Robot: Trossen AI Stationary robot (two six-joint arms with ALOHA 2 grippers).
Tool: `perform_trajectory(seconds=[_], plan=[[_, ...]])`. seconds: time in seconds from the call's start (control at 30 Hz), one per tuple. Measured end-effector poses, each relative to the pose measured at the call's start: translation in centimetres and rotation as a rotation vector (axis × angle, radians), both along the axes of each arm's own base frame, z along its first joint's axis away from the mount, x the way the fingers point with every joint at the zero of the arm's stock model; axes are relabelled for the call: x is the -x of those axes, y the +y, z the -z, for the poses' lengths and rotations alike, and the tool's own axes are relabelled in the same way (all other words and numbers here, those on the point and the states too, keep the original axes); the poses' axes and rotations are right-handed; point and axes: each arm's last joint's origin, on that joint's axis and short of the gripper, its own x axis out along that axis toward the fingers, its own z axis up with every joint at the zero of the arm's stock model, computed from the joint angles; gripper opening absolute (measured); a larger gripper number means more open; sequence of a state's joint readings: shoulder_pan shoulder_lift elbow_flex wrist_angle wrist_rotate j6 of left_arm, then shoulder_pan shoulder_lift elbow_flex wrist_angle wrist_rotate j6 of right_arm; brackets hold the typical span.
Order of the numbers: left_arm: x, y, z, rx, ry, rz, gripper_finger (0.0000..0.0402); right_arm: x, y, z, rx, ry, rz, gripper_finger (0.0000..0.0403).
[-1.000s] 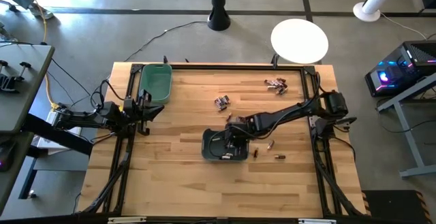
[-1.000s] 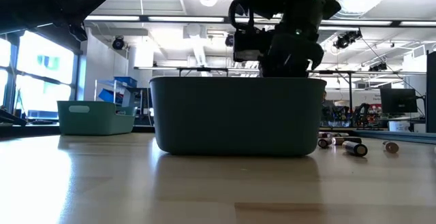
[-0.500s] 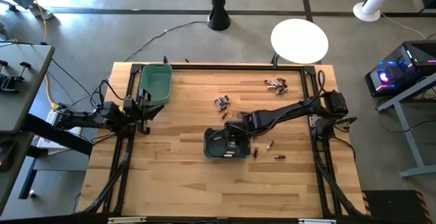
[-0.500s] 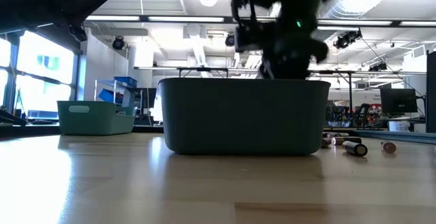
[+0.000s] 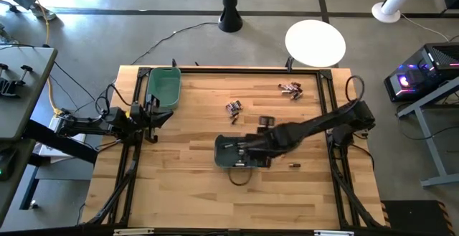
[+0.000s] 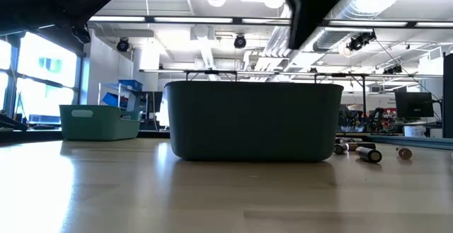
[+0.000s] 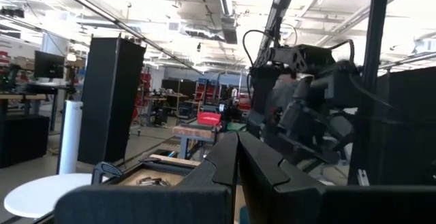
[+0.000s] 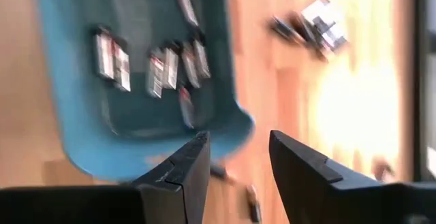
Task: Sort batteries
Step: Put the black battery into the green bin
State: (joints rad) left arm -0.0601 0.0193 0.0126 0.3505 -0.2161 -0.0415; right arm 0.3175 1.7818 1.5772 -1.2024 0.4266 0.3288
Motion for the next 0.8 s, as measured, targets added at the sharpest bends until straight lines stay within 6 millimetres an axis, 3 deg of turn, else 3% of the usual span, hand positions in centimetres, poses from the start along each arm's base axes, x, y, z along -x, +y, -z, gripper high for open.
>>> perform_trajectory(seconds=[0.13, 0.27, 0.5, 0.67, 0.8], plan=[[-0.1, 0.0, 0.2, -0.009, 0.020, 0.001, 0.0005, 3.4, 0.6, 1.3, 0.033, -0.037, 0.135, 0.0144], [-0.1, 0.0, 0.2, -0.029, 0.025, -0.006, 0.0005, 6.9, 0.2, 3.7, -0.049, -0.117, 0.256, 0.0144], [0.0, 0.0, 0.1, -0.045, 0.016, -0.012, 0.0005, 11.7, -2.6, 8.9, -0.228, -0.384, 0.376, 0.0144], [0.1, 0.0, -0.2, -0.045, -0.009, -0.027, 0.0005, 13.7, -5.8, 11.2, -0.203, -0.447, 0.499, 0.0144], [0.1, 0.0, -0.3, -0.043, -0.026, -0.029, 0.0005, 14.0, -7.5, 12.3, -0.198, -0.367, 0.452, 0.0144]])
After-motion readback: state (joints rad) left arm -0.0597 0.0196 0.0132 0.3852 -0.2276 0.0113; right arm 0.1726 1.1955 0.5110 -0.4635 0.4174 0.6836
